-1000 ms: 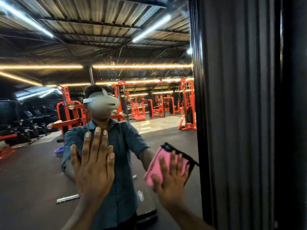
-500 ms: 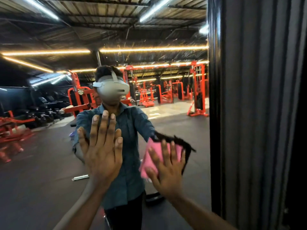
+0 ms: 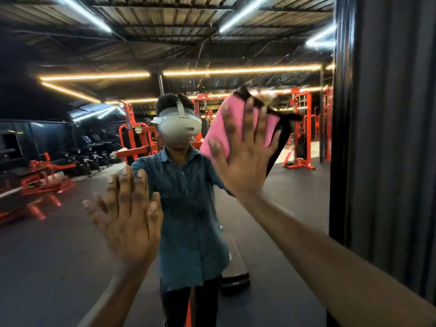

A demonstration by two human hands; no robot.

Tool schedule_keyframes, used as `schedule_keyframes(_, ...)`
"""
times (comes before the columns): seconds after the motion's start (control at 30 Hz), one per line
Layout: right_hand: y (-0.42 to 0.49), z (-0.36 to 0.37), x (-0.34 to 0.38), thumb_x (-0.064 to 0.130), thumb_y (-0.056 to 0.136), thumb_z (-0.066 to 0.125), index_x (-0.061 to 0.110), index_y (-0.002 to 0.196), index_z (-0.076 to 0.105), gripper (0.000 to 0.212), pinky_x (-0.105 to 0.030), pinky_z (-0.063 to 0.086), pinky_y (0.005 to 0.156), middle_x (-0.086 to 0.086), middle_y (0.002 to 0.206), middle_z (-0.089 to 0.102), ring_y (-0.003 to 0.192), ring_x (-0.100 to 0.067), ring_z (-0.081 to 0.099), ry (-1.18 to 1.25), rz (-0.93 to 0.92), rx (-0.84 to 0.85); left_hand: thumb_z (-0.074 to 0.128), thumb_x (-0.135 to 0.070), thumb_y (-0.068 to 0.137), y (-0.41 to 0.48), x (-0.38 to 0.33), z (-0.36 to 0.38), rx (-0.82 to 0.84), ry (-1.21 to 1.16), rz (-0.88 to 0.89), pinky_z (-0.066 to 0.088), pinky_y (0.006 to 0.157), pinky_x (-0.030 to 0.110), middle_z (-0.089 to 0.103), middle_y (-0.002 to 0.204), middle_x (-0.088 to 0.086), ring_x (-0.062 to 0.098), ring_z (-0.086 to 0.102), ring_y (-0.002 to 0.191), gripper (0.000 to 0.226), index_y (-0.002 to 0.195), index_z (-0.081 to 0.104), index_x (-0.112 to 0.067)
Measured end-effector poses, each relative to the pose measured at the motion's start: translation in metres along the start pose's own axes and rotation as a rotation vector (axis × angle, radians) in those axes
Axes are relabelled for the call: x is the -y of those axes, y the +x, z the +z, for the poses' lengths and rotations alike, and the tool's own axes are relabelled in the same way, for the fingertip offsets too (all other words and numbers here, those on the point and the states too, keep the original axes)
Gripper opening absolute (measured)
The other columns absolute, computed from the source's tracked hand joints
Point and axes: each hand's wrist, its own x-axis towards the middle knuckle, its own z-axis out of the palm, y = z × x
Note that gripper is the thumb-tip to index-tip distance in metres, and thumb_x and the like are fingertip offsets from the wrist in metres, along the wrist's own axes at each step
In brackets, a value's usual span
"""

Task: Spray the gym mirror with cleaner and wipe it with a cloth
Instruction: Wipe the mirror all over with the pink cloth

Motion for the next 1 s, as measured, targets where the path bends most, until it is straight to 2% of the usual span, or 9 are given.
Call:
schedule_keyframes(0.13, -0.155, 0.013, 0.004, 0.058, 0.104, 0.034, 0.031, 0.164, 0.027, 0.066, -0.073, 0.009, 0.119, -0.014, 0.173, 0.008, 0.159, -0.041, 0.005, 0.066, -0.265, 0.216, 0.026, -0.04, 0.109, 0.0, 0.001, 0.004, 0.005, -0.006, 0.028, 0.015, 0.121, 0.071, 0.024, 0.172, 0.008, 0.032, 0.019, 0.159, 0.059, 0.164, 0.028, -0.018)
schedule_keyframes(0.23, -0.241, 0.015, -0.016, 0.065, 0.103, 0.034, 0.041, 0.161, 0.031, 0.063, -0.06, 0.022, 0.114, -0.002, 0.174, 0.01, 0.16, -0.032, 0.007, 0.062, -0.328, 0.347, 0.02, -0.042, 0.11, -0.002, 0.007, 0.001, 0.034, -0.014, 0.057, 0.012, 0.122, 0.072, 0.018, 0.173, 0.006, 0.028, 0.012, 0.161, 0.06, 0.165, 0.025, -0.018)
schedule_keyframes(0.3, -0.225, 0.014, -0.02, 0.065, 0.101, 0.04, 0.043, 0.16, 0.031, 0.064, -0.056, 0.019, 0.116, -0.001, 0.175, 0.009, 0.161, -0.031, 0.004, 0.066, -0.331, 0.343, 0.02, -0.043, 0.111, -0.003, 0.01, -0.001, 0.048, -0.025, 0.083, 0.013, 0.121, 0.072, 0.017, 0.174, 0.005, 0.027, 0.01, 0.161, 0.06, 0.165, 0.024, -0.018)
schedule_keyframes(0.43, -0.087, 0.004, 0.004, 0.06, 0.101, 0.04, 0.033, 0.165, 0.017, 0.074, -0.066, -0.004, 0.124, -0.009, 0.174, -0.005, 0.16, -0.035, -0.005, 0.084, -0.179, 0.169, 0.024, -0.042, 0.111, -0.002, 0.01, -0.001, 0.046, -0.013, 0.074, 0.011, 0.124, 0.068, 0.017, 0.174, 0.005, 0.028, 0.01, 0.161, 0.059, 0.165, 0.024, -0.019)
schedule_keyframes(0.53, -0.013, 0.003, 0.015, 0.064, 0.101, 0.034, 0.03, 0.164, 0.021, 0.073, -0.067, -0.002, 0.123, -0.01, 0.174, 0.003, 0.161, -0.034, -0.002, 0.058, -0.01, 0.03, 0.024, -0.041, 0.11, -0.002, 0.009, -0.007, 0.068, -0.014, 0.069, 0.004, 0.127, 0.062, 0.017, 0.174, 0.004, 0.027, 0.01, 0.161, 0.059, 0.165, 0.025, -0.019)
schedule_keyframes(0.6, -0.019, 0.004, 0.02, 0.062, 0.103, 0.032, 0.028, 0.164, 0.021, 0.071, -0.069, 0.0, 0.122, -0.012, 0.174, 0.004, 0.161, -0.035, -0.001, 0.035, 0.011, 0.015, 0.027, -0.039, 0.11, -0.004, 0.01, -0.01, 0.079, -0.009, 0.072, 0.004, 0.127, 0.06, 0.016, 0.174, 0.003, 0.026, 0.01, 0.161, 0.058, 0.165, 0.026, -0.019)
schedule_keyframes(0.73, -0.151, 0.016, 0.017, 0.055, 0.103, 0.036, 0.029, 0.164, 0.026, 0.068, -0.075, 0.011, 0.117, -0.013, 0.173, -0.002, 0.16, -0.04, 0.0, 0.044, -0.269, 0.217, 0.032, -0.038, 0.11, -0.004, 0.01, -0.012, 0.091, 0.003, 0.082, 0.006, 0.127, 0.06, 0.017, 0.174, 0.002, 0.025, 0.011, 0.161, 0.058, 0.165, 0.026, -0.021)
schedule_keyframes(0.83, -0.253, 0.015, 0.003, 0.062, 0.105, 0.026, 0.042, 0.162, 0.025, 0.06, -0.065, 0.023, 0.111, -0.001, 0.174, 0.009, 0.161, -0.031, -0.005, -0.026, -0.519, 0.4, 0.032, -0.038, 0.109, -0.003, 0.012, -0.014, 0.103, -0.021, 0.086, 0.008, 0.127, 0.061, 0.017, 0.174, 0.002, 0.024, 0.009, 0.161, 0.059, 0.165, 0.025, -0.021)
schedule_keyframes(1.0, -0.155, 0.009, 0.025, 0.064, 0.103, 0.031, 0.044, 0.164, 0.008, 0.068, -0.067, 0.008, 0.121, 0.0, 0.174, -0.012, 0.16, -0.029, -0.014, 0.039, -0.478, 0.37, 0.04, -0.035, 0.107, 0.004, 0.017, -0.023, 0.118, -0.077, 0.082, 0.012, 0.127, 0.06, 0.015, 0.174, 0.0, 0.021, 0.008, 0.161, 0.061, 0.165, 0.025, -0.021)
